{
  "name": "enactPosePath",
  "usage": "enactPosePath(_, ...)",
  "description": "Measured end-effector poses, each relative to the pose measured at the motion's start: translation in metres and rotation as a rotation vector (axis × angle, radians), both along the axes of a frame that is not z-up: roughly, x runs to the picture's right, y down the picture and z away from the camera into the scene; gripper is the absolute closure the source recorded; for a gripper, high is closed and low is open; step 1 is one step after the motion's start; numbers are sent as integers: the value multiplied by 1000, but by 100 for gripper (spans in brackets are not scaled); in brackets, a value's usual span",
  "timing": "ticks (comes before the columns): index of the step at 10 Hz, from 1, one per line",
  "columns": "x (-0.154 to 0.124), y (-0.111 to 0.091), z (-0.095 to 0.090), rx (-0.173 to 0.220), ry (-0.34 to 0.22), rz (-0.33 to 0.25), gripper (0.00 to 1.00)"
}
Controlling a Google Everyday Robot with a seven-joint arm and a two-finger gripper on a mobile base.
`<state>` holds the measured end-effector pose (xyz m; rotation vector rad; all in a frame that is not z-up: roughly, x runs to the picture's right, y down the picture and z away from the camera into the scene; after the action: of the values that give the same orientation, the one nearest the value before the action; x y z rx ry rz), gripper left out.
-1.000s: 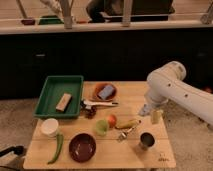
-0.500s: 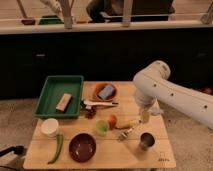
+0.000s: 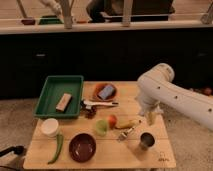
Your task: Stack cups on top of each other
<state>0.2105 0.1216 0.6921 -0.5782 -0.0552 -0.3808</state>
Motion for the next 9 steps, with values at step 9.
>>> enactPosePath(9, 29, 84, -6, -120, -247, -420, 20)
